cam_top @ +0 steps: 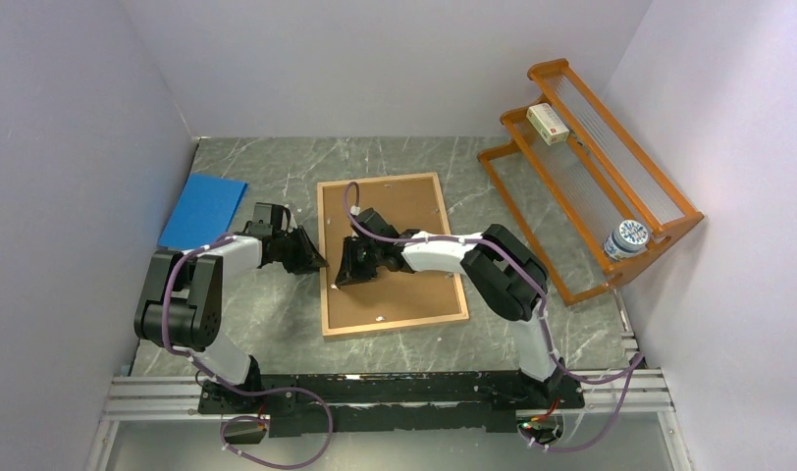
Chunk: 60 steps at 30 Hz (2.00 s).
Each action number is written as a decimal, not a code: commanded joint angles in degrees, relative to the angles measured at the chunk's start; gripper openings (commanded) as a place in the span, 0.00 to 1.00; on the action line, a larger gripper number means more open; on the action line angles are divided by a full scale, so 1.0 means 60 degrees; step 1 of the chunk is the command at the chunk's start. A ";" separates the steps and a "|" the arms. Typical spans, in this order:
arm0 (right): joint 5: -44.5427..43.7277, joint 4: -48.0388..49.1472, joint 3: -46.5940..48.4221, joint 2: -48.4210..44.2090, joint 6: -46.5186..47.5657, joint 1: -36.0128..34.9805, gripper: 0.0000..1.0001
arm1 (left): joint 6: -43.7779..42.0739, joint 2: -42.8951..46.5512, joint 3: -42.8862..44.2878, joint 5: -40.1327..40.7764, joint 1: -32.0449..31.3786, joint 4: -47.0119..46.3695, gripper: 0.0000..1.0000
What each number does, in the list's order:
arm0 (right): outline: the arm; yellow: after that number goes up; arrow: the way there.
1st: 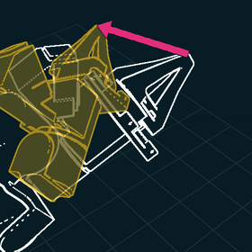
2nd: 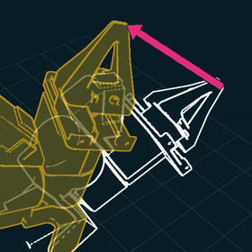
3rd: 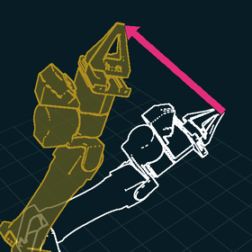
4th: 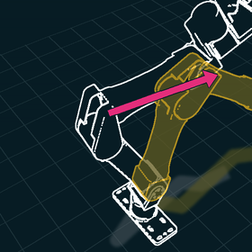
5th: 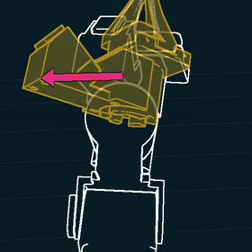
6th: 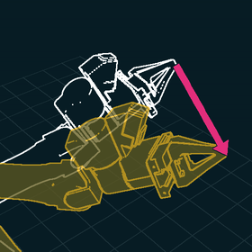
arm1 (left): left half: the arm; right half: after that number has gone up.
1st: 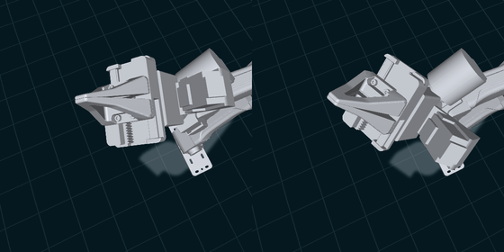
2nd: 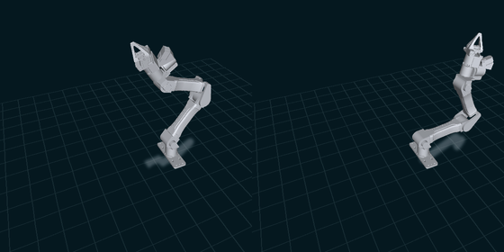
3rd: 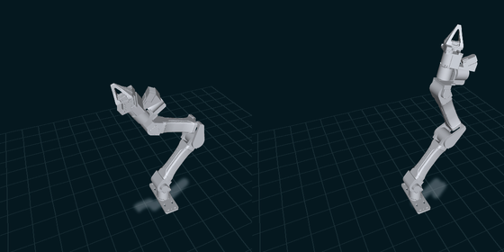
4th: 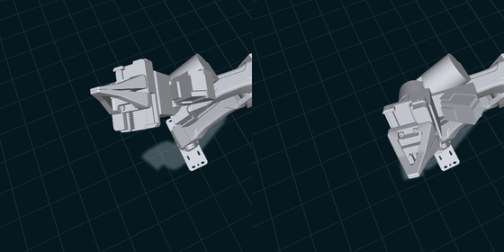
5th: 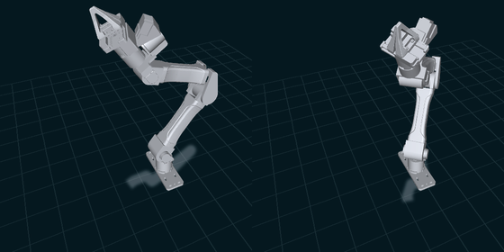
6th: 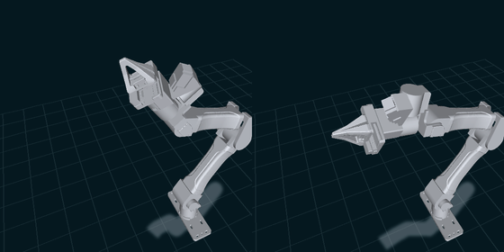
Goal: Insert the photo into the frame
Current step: Install the photo frame at the center of the board.
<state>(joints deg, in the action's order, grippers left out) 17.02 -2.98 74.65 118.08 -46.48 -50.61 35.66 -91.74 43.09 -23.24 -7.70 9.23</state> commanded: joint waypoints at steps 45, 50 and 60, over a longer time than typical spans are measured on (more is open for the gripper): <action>-0.1395 0.1432 -0.0895 -0.1619 -0.0578 0.0579 0.30 | 0.0161 -0.0355 0.0571 -0.0005 -0.0078 0.0803 0.45; -0.1546 0.1149 0.0267 -0.0624 -0.0549 0.1004 0.35 | 0.0134 -0.0526 0.0807 0.0397 -0.0064 0.0596 0.52; -0.1957 0.0836 0.2817 0.1404 -0.0074 0.1151 0.37 | 0.0062 -0.1274 0.0960 0.0510 -0.0064 0.0245 0.31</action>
<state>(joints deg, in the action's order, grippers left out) 7.44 2.59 86.28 123.79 -48.82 -43.64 37.12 -96.68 48.73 -23.18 -7.84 11.77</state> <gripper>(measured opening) 0.370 0.351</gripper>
